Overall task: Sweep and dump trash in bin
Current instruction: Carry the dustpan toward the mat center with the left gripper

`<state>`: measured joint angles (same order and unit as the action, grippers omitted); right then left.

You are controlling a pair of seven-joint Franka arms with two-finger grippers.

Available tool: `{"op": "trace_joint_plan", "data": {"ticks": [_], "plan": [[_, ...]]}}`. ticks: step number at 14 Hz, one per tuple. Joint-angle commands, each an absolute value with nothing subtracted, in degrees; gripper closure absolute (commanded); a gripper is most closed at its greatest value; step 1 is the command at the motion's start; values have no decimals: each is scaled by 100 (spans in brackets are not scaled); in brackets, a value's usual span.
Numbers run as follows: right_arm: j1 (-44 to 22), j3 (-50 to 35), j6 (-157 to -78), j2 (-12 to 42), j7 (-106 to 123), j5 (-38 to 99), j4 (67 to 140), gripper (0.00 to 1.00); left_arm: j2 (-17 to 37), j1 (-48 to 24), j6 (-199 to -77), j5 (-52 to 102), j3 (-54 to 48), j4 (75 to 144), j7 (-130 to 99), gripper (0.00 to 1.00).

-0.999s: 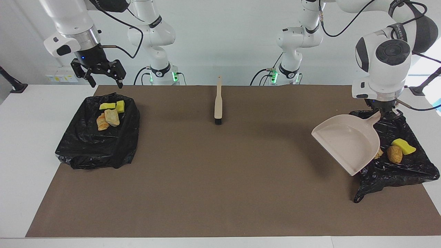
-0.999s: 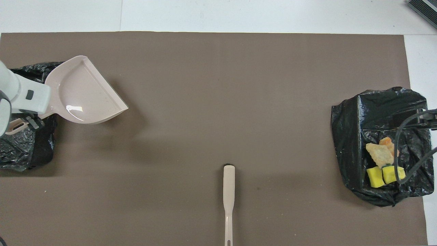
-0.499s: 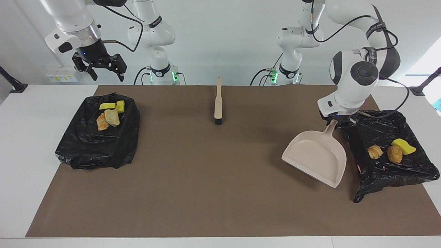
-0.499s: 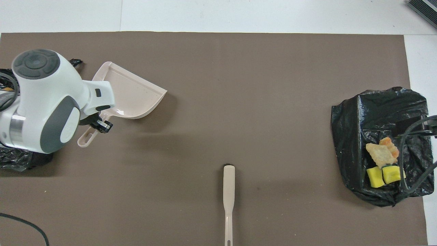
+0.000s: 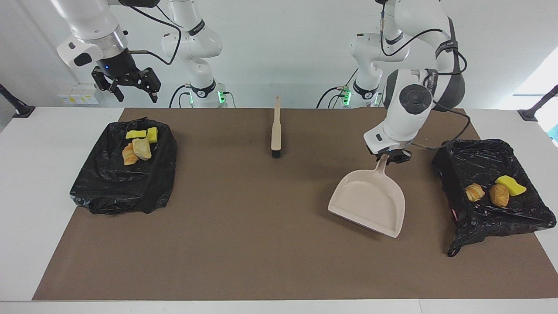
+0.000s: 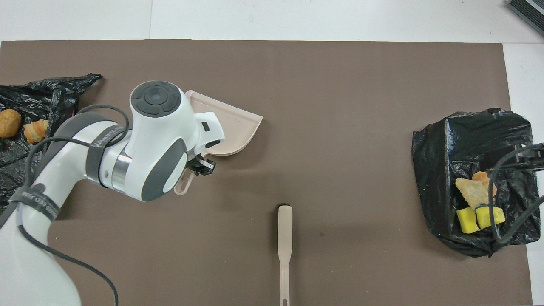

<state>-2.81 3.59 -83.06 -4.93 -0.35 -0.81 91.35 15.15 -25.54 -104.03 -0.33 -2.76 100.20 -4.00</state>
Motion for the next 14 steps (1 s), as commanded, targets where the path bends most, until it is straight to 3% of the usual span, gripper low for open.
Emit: {"op": "trace_joint_plan", "data": {"ticks": [1, 5, 8, 13, 14], "plan": [[-211, 395, -8253, -598, 26, 35, 9202, 0, 2116, -2970, -10170, 105, -149, 9056, -1097, 100], [-237, 360, -8279, -598, 44, 44, 9211, 0, 2627, -3435, -10090, 246, -141, 8298, -2187, 100], [-220, 395, -8183, -598, 175, 44, 9141, 0, 3347, -3709, -10028, 193, -114, 7657, -2715, 100], [-193, 404, -8086, -729, 202, 44, 9149, 0, 3331, -3735, -10177, 193, -123, 7708, -3313, 100], [-193, 396, -8095, -747, 185, 44, 9176, 0, 3314, -3709, -10421, 237, -123, 7769, -3313, 96]]}}
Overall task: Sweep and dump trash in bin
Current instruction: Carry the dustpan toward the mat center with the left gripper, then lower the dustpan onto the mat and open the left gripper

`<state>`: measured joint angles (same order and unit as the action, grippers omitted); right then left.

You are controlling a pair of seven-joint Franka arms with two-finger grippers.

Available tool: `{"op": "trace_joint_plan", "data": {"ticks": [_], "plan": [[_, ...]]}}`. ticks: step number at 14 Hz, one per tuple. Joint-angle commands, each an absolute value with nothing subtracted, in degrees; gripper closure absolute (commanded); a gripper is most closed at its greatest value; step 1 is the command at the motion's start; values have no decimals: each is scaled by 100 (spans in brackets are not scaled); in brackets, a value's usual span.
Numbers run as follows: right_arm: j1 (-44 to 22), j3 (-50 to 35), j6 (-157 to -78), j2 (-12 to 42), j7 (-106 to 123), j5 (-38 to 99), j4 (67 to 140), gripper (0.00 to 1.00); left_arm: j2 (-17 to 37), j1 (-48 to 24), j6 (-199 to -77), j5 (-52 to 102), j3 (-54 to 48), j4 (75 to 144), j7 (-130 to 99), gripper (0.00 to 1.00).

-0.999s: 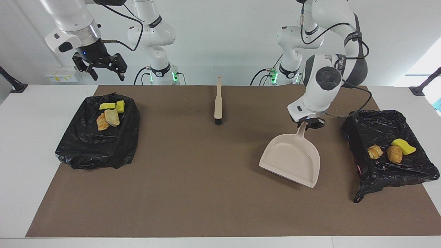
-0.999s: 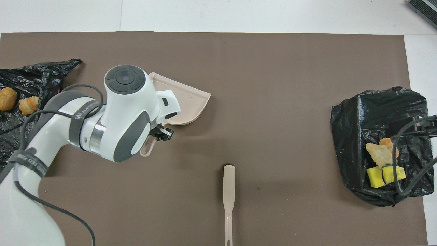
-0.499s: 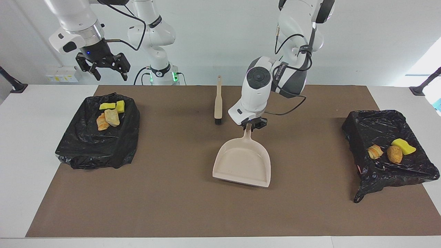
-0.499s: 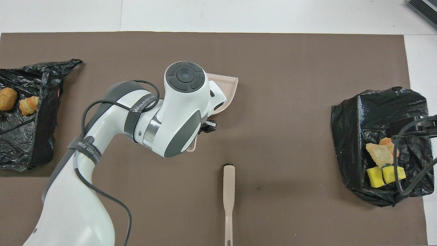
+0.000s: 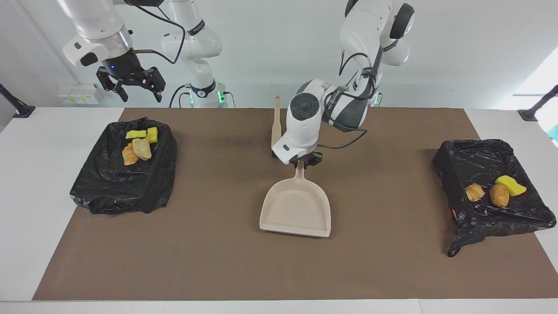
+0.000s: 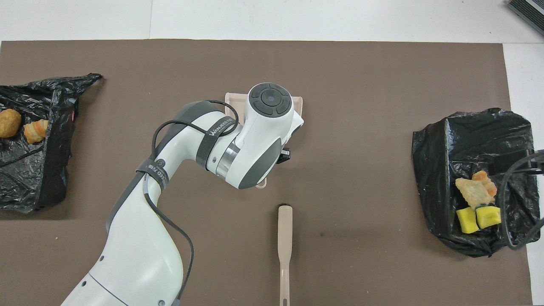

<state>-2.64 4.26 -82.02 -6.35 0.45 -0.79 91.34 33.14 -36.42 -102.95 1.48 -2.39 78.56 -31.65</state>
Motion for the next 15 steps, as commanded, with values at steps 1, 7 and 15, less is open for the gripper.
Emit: {"op": "trace_joint_plan", "data": {"ticks": [1, 7, 15], "plan": [[-193, 396, -8121, -747, 185, 44, 9193, 0, 3305, -3700, -10546, 211, -123, 7857, -3253, 84], [-229, 360, -8103, -765, 229, 26, 9193, 0, 2858, -3324, -10460, 237, -105, 8094, -3234, 0], [-229, 360, -8060, -765, 229, 18, 9193, 0, 2400, -2181, -10222, 176, -97, 8051, -1902, 0]]}}
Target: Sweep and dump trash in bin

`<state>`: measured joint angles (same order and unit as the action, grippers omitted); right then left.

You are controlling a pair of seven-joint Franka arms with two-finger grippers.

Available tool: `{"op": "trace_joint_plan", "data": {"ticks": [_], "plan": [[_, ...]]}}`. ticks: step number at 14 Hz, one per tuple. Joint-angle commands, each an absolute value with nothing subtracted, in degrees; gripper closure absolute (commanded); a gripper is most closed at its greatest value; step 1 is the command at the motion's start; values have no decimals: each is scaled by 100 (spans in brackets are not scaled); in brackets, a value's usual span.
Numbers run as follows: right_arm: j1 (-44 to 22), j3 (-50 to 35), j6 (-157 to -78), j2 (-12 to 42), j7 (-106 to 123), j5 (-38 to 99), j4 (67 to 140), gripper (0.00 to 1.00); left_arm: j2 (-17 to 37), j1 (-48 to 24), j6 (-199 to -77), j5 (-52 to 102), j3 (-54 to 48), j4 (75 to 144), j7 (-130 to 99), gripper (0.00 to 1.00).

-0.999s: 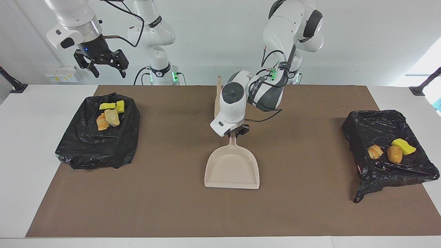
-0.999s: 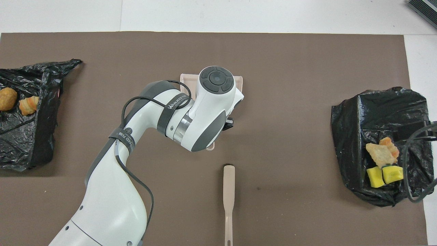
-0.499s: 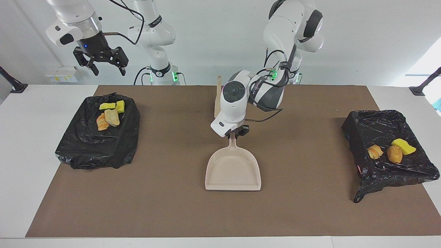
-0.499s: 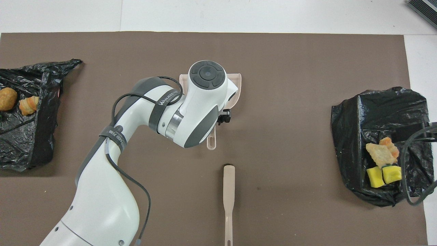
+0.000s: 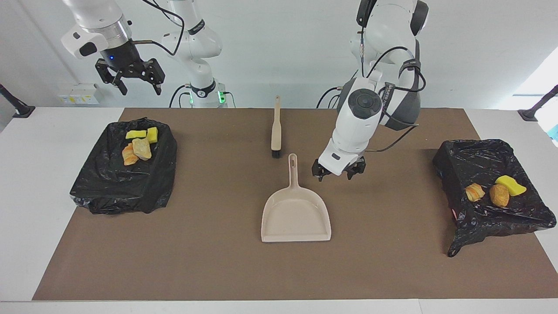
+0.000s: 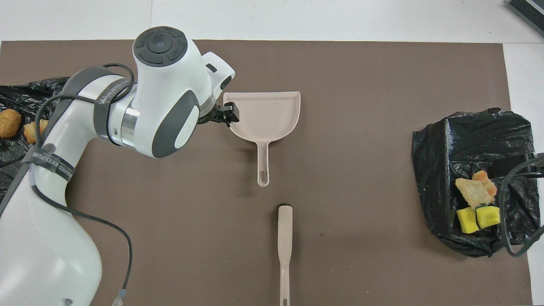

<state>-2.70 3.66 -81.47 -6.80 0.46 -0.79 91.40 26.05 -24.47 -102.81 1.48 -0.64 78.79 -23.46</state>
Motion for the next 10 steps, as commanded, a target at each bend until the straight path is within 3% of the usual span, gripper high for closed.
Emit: {"op": "trace_joint_plan", "data": {"ticks": [1, 10], "plan": [[-229, 360, -8051, -765, 229, 18, 9193, 0, 2295, -1971, -10135, 184, -97, 8051, -1611, 0], [-220, 360, -8051, -791, 237, 18, 9220, 0, 1451, -230, -9203, 185, -97, 8112, 771, 0]]}}
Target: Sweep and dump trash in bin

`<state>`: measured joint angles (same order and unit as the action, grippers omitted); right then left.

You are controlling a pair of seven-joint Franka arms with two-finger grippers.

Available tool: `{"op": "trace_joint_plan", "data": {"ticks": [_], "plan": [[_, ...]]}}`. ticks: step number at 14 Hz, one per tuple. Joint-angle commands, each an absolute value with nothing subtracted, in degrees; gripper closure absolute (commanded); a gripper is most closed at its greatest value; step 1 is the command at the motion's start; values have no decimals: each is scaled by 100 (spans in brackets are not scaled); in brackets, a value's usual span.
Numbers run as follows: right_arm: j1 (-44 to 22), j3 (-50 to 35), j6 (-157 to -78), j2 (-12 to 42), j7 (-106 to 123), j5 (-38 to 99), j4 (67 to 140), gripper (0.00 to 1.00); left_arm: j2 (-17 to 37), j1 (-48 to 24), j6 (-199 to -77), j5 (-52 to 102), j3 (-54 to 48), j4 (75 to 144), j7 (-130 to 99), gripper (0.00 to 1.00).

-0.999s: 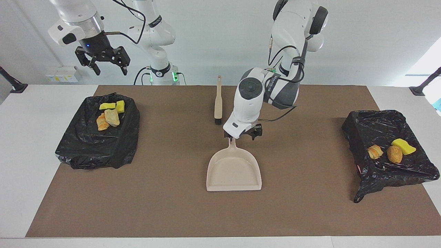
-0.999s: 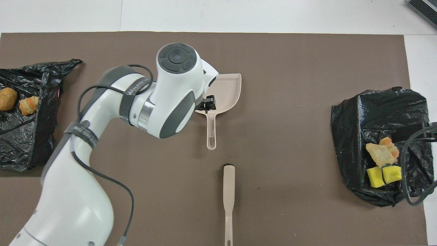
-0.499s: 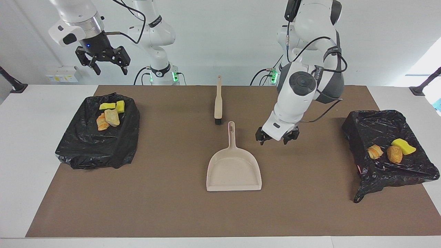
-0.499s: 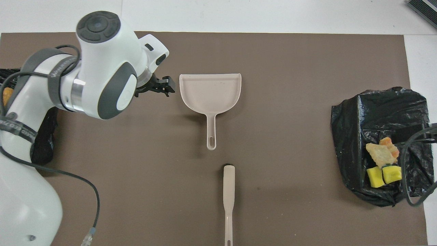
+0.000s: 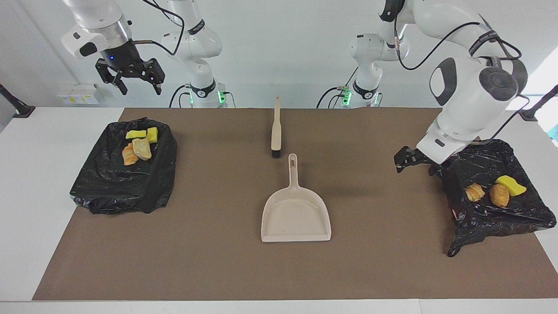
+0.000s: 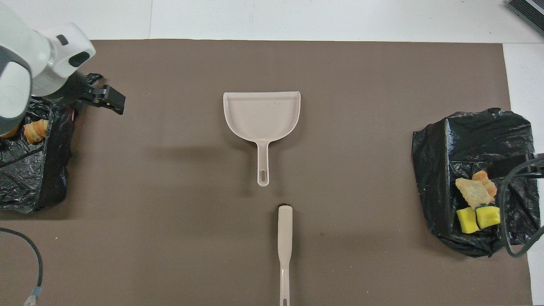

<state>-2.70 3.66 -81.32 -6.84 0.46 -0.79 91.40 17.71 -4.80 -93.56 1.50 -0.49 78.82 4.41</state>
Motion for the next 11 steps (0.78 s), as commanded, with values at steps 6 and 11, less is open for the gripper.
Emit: {"op": "trace_joint_plan", "data": {"ticks": [6, 11], "plan": [[-211, 413, -8042, -791, 246, -105, 9202, 0, 695, 44, -9053, 176, -70, 8630, 1029, 0], [-202, 396, -8112, -791, 220, -97, 9220, 0, 405, -53, -8703, 9, -114, 8630, 1046, 0]]}}
